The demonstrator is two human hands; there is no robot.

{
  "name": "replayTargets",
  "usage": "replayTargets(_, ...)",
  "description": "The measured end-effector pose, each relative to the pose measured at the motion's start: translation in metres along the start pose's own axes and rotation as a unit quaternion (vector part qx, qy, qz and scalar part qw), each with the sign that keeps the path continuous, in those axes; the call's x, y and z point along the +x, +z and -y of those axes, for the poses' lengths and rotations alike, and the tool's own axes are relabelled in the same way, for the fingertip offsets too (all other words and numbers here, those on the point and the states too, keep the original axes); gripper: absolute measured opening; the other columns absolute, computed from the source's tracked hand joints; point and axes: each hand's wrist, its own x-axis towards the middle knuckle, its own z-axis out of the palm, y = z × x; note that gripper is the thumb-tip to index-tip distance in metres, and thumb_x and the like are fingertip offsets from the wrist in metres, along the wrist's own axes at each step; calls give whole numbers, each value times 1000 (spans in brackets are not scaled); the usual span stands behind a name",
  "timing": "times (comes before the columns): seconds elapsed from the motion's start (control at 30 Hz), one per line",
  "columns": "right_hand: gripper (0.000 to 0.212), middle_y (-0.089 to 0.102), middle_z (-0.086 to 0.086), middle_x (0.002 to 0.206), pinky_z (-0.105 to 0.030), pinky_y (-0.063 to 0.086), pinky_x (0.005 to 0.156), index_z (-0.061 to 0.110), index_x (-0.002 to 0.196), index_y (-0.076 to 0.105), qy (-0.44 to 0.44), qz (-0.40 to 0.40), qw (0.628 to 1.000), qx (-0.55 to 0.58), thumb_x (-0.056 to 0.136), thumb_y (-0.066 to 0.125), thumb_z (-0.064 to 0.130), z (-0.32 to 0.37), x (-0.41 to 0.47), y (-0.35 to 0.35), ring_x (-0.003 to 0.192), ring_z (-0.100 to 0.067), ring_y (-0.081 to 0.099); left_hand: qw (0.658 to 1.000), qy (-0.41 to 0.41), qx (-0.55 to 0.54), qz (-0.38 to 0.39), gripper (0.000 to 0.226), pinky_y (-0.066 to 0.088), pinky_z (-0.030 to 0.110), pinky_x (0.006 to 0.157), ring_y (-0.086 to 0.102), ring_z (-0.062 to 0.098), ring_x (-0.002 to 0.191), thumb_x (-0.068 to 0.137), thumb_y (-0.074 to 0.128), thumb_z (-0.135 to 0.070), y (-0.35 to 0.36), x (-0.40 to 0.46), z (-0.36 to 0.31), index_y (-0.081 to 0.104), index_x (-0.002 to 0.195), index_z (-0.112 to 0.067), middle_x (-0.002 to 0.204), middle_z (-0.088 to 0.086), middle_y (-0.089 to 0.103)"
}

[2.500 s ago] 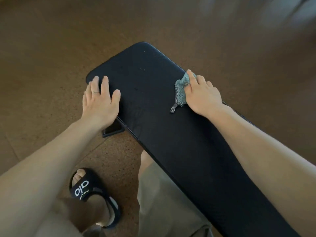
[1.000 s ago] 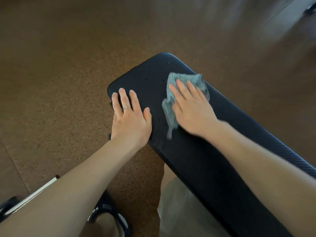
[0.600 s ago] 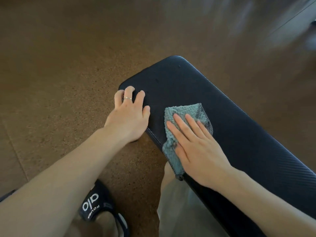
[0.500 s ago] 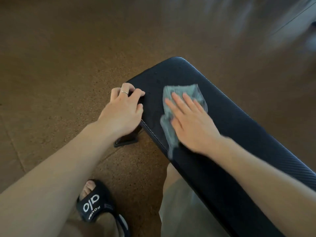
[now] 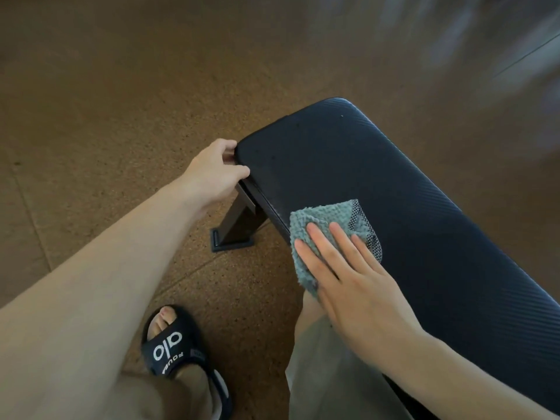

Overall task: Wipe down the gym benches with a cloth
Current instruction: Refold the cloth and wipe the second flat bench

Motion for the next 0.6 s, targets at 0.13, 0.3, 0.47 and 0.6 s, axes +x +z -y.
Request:
replayTargets(0.13,79,1,-11,171,-52,13,127,17,163,-1,2,-40,999,14,103,47,32,18,79,-16,157,-37,6,991,-41,-125,-4,49,58,37,99,67,17,115,98,61,-7,1,6,9,54,145,-20,129,0,65)
replayTargets(0.3,78,-5,-11,171,-50,10,127,13,163,-4,21,-51,998,4,104,45,28,28,97,-18,157,-36,0,971,-80,-223,-5,35,61,27,85,72,17,103,108,40,-9,1,-3,-2,60,136,-17,121,3,68)
replayTargets(0.47,98,18,-13,169,-50,23,124,13,163,17,1,-7,1000,4,83,74,21,13,-6,2,153,-38,22,964,-94,-248,4,41,55,33,101,69,18,109,109,34,-14,-4,-2,2,63,137,-21,130,-2,65)
replayTargets(0.6,89,14,-14,170,-53,22,124,15,163,14,-18,-25,999,-8,91,65,26,14,52,-9,154,-40,19,968,-79,-239,13,45,54,23,91,67,10,106,109,30,-11,0,-6,4,62,139,-23,125,-7,65)
